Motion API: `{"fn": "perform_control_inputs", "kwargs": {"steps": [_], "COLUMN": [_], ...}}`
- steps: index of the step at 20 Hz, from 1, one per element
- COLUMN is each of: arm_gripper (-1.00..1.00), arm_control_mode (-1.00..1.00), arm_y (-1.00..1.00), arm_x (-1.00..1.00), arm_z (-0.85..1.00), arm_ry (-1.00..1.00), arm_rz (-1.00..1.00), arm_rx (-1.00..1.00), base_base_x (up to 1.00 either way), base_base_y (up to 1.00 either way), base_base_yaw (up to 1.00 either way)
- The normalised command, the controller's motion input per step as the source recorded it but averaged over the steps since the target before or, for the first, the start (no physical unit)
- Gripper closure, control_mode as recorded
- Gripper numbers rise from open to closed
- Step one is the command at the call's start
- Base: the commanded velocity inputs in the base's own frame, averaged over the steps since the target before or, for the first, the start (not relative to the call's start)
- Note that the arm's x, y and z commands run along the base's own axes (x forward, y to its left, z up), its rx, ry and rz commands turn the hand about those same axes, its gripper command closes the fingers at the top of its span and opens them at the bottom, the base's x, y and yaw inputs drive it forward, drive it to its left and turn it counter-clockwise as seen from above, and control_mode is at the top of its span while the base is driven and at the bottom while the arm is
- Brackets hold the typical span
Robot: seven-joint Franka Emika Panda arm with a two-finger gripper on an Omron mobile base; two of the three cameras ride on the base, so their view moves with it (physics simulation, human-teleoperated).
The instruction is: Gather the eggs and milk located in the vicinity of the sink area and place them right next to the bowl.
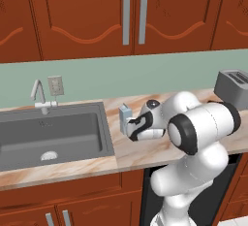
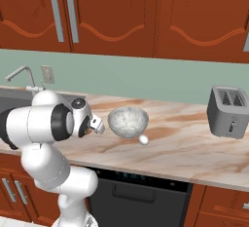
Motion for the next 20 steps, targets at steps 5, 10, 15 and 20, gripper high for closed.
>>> {"fn": "perform_control_inputs", "kwargs": {"steps": [5, 10, 15, 20], "arm_gripper": [-1.0, -1.0, -1.0, -1.0], "arm_control_mode": [-1.0, -1.0, -1.0, -1.0], "arm_y": [0.01, 0.08, 0.1, 0.06], "arm_x": [-0.08, 0.0, 0.0, 0.0], "arm_z": [-0.01, -0.05, -0.15, -0.15], "arm_ry": [0.0, 0.0, 0.0, 0.0], "arm_rz": [0.0, 0.0, 0.0, 0.0], "arm_rx": [0.0, 0.0, 0.0, 0.0], "base_base_x": [0.0, 0.0, 0.0, 0.0], "base_base_y": [0.0, 0.0, 0.0, 0.0], "base_base_yaw": [0.0, 0.0, 0.0, 0.0]}}
